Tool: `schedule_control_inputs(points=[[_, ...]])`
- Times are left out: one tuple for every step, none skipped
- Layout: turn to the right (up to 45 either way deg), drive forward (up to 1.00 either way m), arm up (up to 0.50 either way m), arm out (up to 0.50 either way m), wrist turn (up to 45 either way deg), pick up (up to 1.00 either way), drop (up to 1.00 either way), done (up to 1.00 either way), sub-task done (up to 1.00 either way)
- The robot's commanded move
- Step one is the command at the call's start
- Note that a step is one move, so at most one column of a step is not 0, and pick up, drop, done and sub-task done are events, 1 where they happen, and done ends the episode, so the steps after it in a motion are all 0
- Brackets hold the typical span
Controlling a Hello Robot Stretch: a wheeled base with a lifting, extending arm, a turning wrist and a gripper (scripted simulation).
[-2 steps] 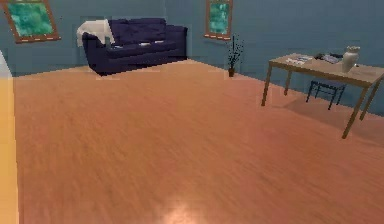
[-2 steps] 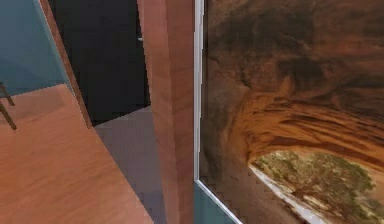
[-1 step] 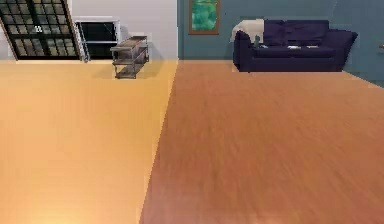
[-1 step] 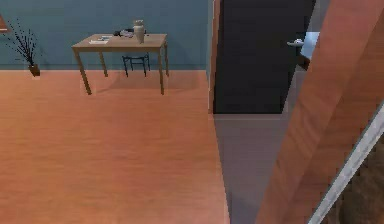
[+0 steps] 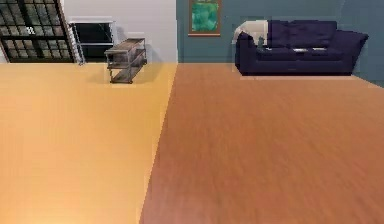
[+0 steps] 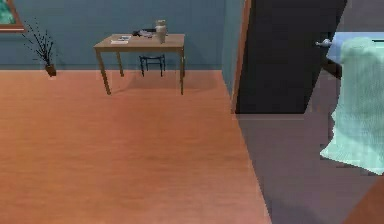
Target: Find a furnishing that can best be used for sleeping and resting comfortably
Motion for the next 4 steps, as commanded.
schedule_control_inputs(points=[[45.0, 0.0, 0.0, 0.0, 0.0, 0.0, 0.0, 0.0, 0.0], [42.0, 0.0, 0.0, 0.0, 0.0, 0.0, 0.0, 0.0, 0.0], [0.0, 0.6, 0.0, 0.0, 0.0, 0.0, 0.0, 0.0, 0.0], [45.0, 0.0, 0.0, 0.0, 0.0, 0.0, 0.0, 0.0, 0.0]])
